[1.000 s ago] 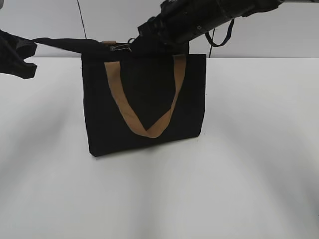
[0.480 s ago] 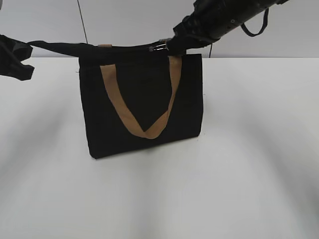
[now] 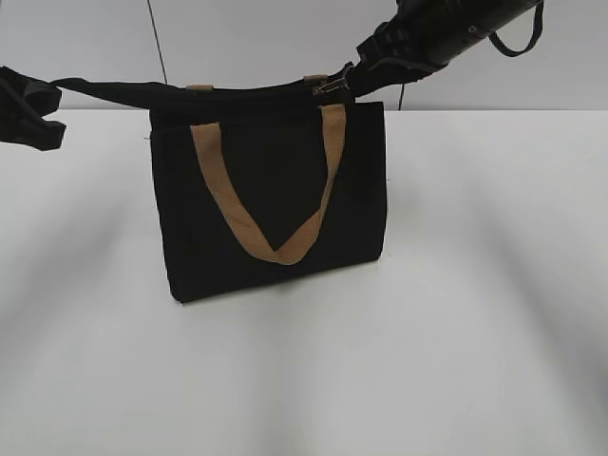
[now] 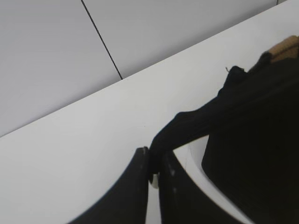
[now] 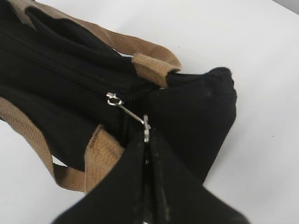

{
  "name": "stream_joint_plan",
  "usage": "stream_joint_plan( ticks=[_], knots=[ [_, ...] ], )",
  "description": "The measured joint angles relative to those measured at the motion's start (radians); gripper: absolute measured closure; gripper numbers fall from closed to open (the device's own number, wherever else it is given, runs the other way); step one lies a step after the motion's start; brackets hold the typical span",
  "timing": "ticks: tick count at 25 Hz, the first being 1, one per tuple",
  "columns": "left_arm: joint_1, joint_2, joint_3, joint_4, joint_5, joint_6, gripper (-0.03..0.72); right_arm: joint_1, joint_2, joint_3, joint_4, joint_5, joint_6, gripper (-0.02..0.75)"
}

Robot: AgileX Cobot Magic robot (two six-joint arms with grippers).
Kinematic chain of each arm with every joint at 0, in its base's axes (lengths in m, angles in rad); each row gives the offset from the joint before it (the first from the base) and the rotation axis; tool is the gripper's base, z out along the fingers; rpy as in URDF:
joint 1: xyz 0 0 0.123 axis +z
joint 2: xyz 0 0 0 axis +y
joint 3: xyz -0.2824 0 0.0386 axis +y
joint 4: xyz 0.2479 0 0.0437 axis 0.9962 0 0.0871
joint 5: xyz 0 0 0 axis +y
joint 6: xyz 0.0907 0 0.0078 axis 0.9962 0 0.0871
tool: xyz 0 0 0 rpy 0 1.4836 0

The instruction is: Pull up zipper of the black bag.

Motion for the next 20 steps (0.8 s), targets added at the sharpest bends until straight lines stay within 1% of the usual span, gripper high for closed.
stream_joint_plan(
  ticks=[3,4,5,6,7,8,10,11,12,13,15,20],
  knots=[
    [0.0,0.0,0.0,-0.02,0.0,0.0,0.662,0.0,-0.005,0.0,0.0,0.012,0.01,0.747],
    [0.0,0.0,0.0,-0.034,0.0,0.0,0.662,0.0,-0.006,0.0,0.0,0.02,0.017,0.734],
    [0.0,0.0,0.0,-0.052,0.002,0.0,0.658,0.0,-0.006,0.0,-0.001,0.026,0.019,0.701],
    [0.0,0.0,0.0,-0.073,0.005,0.0,0.642,-0.001,-0.007,0.0,-0.005,0.028,0.022,0.648],
    [0.0,0.0,0.0,-0.092,0.01,0.0,0.616,-0.002,-0.009,0.0,-0.008,0.033,0.025,0.576],
    [-0.003,0.0,0.0,-0.105,0.014,0.0,0.567,-0.002,-0.01,0.0,-0.012,0.044,0.026,0.505],
    [-0.021,0.0,0.0,-0.141,0.027,0.0,0.447,-0.002,-0.02,0.0,-0.013,0.071,0.031,0.339],
    [-0.036,0.0,0.0,-0.164,0.037,0.0,0.384,-0.002,-0.025,0.0,-0.014,0.093,0.033,0.287],
    [-0.052,0.0,0.0,-0.188,0.044,0.0,0.337,-0.002,-0.033,0.0,-0.014,0.116,0.038,0.244],
    [-0.071,0.0,0.0,-0.221,0.062,0.0,0.308,-0.002,-0.041,0.0,-0.015,0.136,0.044,0.218],
    [-0.115,0.0,0.0,-0.259,0.114,0.0,0.281,-0.002,-0.055,0.0,-0.015,0.186,0.068,0.195],
    [-0.224,-0.027,0.0,-0.31,0.311,0.0,0.265,-0.002,-0.09,0.0,-0.021,0.305,0.172,0.181]
  ],
)
